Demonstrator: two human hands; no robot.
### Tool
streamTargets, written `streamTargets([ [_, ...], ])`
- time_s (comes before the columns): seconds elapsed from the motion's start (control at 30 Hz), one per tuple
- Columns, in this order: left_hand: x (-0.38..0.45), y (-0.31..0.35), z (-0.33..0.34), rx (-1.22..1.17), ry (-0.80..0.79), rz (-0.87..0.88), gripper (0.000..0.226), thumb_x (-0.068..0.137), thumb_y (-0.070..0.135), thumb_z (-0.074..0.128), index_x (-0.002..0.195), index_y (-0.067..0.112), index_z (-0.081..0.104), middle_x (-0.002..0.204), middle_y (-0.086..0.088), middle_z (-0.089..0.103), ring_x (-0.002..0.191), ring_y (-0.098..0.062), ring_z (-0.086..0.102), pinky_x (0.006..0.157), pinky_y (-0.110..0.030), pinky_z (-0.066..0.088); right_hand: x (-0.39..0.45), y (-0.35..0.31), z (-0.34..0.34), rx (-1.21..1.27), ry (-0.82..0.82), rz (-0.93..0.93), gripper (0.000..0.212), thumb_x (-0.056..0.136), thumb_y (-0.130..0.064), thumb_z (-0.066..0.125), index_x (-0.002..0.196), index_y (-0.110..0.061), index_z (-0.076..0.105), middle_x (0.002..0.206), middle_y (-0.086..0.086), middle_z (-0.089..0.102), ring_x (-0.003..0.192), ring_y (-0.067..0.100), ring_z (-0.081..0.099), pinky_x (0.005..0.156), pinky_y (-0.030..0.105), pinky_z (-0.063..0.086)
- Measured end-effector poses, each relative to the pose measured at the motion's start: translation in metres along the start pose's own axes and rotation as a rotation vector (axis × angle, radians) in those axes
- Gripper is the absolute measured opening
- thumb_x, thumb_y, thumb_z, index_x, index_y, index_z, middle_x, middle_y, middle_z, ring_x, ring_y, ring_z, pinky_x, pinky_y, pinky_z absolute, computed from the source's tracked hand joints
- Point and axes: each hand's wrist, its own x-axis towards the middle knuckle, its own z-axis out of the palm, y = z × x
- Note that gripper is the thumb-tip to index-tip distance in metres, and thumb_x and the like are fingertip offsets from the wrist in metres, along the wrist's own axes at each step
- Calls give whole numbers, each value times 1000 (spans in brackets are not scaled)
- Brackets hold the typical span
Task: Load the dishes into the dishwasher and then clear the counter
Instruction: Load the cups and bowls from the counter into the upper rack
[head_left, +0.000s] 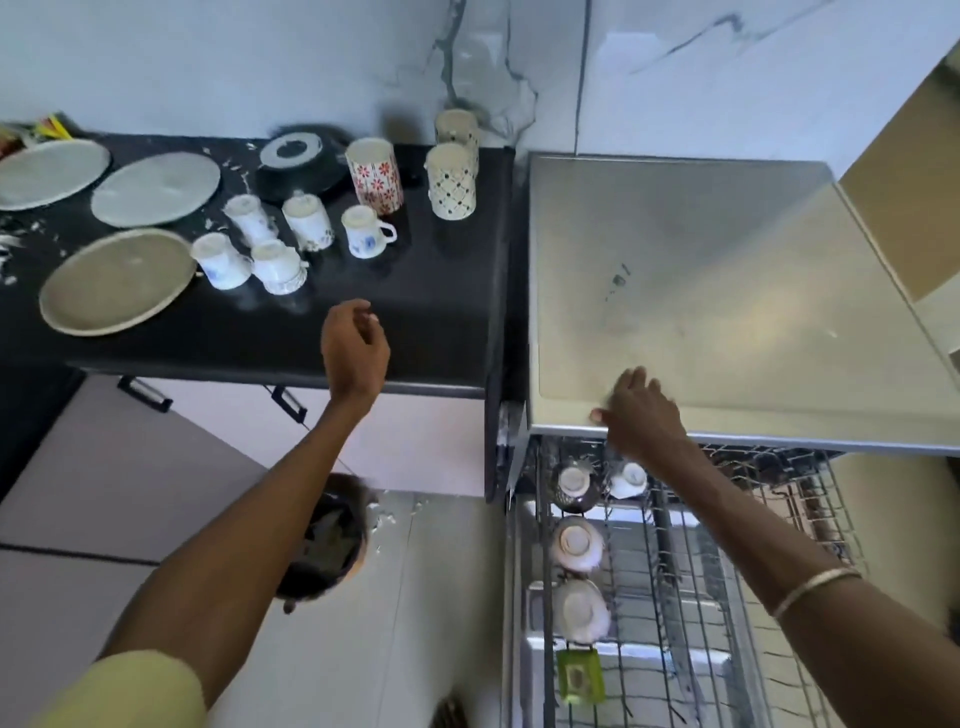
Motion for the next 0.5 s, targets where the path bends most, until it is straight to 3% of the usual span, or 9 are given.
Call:
streamTargets([
  [0.1,43,-6,23,43,17,-92,38,86,12,58,122,1,54,122,-18,52,107,-31,55,97,-35,43,0,-10,-8,-9,-95,33,93,91,-24,65,150,11,1,157,34,0,144,51,14,111,65,27],
  [0.2,82,-3,42,99,8,-150,55,85,15,60,135,1,43,138,-22,43,129,-37,41,112,-38,28,5,-10,-12,1,-157,34,89,95,-9,55,148,10,-14,157,30,-17,148,42,-8,113,66,17],
  [0.33,120,-9,61,261,-42,-62,61,86,20,56,143,9,36,147,-19,34,131,-41,36,112,-45,28,17,-2,-17,100,-267,49,102,96,-23,58,147,2,-27,154,19,-32,147,31,-22,116,62,3],
  [0.5,141,-15,82,375,-122,-50,59,91,28,55,145,20,34,153,-16,27,129,-43,38,107,-48,36,22,-2,-20,124,-311,64,103,96,-33,57,147,-2,-28,153,16,-36,147,29,-23,117,62,2],
])
